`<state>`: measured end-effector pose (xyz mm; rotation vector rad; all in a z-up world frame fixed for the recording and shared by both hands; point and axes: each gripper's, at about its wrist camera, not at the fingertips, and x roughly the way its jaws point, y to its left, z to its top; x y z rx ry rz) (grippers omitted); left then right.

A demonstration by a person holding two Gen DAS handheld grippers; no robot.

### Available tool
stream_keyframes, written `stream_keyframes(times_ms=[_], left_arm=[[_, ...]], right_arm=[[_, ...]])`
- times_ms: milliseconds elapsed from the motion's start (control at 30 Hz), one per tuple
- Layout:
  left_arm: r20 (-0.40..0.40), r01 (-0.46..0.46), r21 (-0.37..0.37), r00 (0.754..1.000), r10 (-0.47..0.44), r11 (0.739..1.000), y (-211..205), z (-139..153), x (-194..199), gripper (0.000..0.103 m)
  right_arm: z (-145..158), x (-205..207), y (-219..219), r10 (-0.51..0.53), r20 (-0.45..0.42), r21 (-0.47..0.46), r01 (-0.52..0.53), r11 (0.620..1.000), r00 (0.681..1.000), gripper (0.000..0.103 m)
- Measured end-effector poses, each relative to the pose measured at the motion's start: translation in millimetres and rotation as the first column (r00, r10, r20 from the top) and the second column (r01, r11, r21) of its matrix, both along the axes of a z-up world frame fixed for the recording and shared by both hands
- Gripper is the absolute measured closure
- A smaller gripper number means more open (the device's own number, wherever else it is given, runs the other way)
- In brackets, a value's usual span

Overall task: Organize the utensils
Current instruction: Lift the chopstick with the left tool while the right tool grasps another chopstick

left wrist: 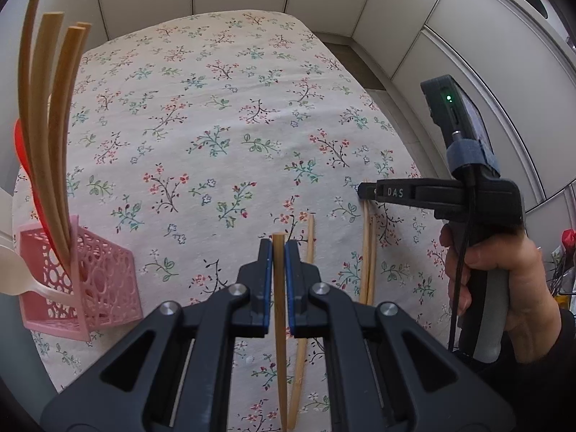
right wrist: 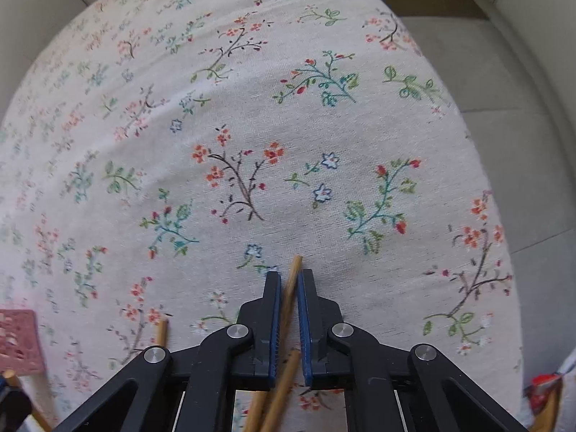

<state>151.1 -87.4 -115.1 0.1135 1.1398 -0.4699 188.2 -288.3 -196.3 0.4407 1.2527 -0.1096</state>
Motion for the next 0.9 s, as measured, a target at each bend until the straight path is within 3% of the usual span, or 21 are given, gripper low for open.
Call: stream_keyframes(times_ms=[133, 400, 900], left_arm=[[0.014, -0.016, -0.006, 1.0, 0.017, 1.0, 6, 5, -2, 0.095], [0.074, -0.036, -0.028, 0.997, 0.038, 0.999, 19, 26, -12, 0.095], [0.249, -0.049, -0.104, 0.966, 0.074, 0.993, 43, 80, -43, 0.095]], right_arm=[[15, -11, -1, 0.002, 0.035, 0.048, -0.004, 0.999, 0.999, 0.097], [56, -31, 21, 0.039, 0.155, 0.057, -0.049, 0.997, 0.987, 0.098], [139, -79, 51, 0.124, 0.382, 0.045, -0.153, 0.987, 0.916, 0.098]])
